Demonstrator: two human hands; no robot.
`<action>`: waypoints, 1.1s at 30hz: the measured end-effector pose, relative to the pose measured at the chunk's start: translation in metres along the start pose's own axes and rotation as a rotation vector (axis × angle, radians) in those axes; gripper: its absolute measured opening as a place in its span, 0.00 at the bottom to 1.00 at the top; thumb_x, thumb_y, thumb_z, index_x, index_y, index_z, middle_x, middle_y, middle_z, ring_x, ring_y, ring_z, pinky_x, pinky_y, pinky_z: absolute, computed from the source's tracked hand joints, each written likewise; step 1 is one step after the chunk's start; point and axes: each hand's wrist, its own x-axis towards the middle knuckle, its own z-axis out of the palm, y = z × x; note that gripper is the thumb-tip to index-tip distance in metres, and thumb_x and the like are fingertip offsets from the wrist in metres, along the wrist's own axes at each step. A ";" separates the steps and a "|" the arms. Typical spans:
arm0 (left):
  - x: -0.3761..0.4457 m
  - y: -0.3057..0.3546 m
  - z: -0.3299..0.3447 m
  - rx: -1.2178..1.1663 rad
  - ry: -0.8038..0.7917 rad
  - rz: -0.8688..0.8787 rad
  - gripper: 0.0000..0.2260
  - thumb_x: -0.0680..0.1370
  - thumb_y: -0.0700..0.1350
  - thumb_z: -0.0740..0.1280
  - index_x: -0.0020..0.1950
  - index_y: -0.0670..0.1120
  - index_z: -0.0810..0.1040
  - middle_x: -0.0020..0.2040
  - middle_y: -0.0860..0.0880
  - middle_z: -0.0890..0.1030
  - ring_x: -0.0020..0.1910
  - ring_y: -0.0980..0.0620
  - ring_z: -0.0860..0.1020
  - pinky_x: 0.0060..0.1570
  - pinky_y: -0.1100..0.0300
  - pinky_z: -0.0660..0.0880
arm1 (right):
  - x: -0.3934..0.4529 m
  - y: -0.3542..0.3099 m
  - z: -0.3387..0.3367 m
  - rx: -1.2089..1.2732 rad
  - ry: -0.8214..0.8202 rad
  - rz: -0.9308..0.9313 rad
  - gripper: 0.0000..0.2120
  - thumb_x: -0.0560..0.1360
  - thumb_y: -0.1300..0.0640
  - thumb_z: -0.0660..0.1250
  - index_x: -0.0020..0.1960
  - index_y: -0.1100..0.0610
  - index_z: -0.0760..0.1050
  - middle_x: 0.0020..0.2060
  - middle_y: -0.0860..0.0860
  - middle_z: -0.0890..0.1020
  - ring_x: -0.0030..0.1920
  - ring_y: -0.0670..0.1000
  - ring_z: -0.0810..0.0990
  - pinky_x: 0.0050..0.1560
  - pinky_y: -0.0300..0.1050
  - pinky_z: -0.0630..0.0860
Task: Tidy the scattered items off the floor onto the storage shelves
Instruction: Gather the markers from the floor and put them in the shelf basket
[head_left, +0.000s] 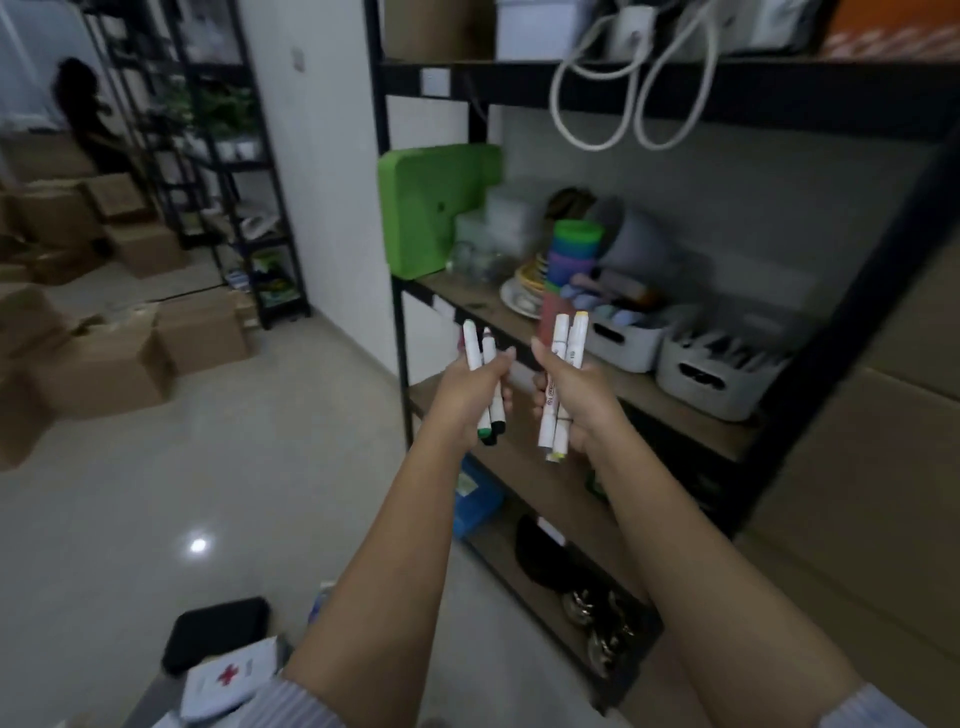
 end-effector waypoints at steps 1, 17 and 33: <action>0.006 0.000 0.021 -0.029 -0.041 -0.013 0.09 0.78 0.48 0.69 0.48 0.41 0.79 0.30 0.48 0.77 0.25 0.54 0.73 0.27 0.61 0.72 | 0.007 -0.007 -0.017 0.017 0.025 0.003 0.13 0.75 0.50 0.72 0.38 0.56 0.73 0.24 0.51 0.74 0.24 0.49 0.72 0.28 0.42 0.71; 0.109 0.019 0.214 0.004 -0.353 -0.176 0.09 0.82 0.44 0.61 0.49 0.39 0.76 0.34 0.44 0.78 0.31 0.49 0.77 0.33 0.58 0.77 | 0.110 -0.069 -0.159 0.041 0.518 -0.068 0.05 0.78 0.57 0.62 0.46 0.58 0.72 0.37 0.55 0.79 0.41 0.58 0.82 0.51 0.60 0.81; 0.219 0.009 0.302 0.717 -0.567 0.143 0.27 0.81 0.38 0.62 0.78 0.40 0.55 0.75 0.40 0.64 0.72 0.42 0.67 0.68 0.54 0.69 | 0.224 -0.070 -0.227 -0.387 0.936 0.178 0.22 0.78 0.58 0.60 0.70 0.65 0.67 0.60 0.62 0.78 0.49 0.58 0.79 0.33 0.42 0.70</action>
